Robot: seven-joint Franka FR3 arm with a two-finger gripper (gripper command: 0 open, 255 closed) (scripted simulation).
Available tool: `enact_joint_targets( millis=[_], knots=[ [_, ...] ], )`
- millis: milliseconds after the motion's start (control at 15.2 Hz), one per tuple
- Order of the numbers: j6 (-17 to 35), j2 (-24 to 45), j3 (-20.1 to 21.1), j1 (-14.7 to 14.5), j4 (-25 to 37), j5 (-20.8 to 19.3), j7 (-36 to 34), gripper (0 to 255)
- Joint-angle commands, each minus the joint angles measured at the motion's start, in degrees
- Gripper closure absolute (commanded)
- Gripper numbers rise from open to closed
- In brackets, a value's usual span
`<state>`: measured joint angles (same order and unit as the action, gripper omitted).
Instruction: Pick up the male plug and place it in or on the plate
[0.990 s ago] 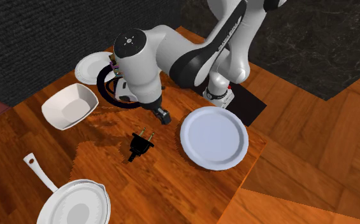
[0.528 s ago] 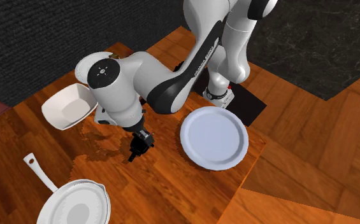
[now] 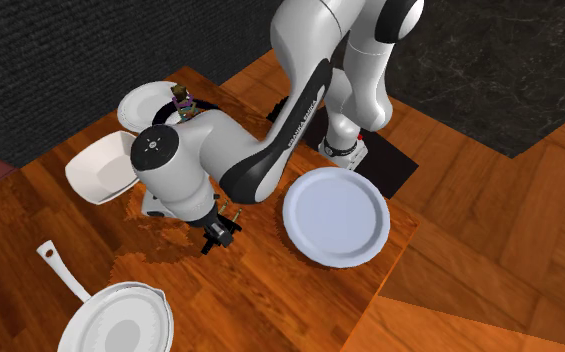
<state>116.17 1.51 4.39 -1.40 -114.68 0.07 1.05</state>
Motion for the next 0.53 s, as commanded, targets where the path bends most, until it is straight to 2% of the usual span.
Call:
enact_joint_targets(
  millis=[0,462],
  knots=[
    [1.62,0.43,0.01,-0.01,-1.16,-0.03,-0.02,0],
    [2.04,0.57,0.01,-0.01,-1.44,-0.05,-0.03,0]
  ],
)
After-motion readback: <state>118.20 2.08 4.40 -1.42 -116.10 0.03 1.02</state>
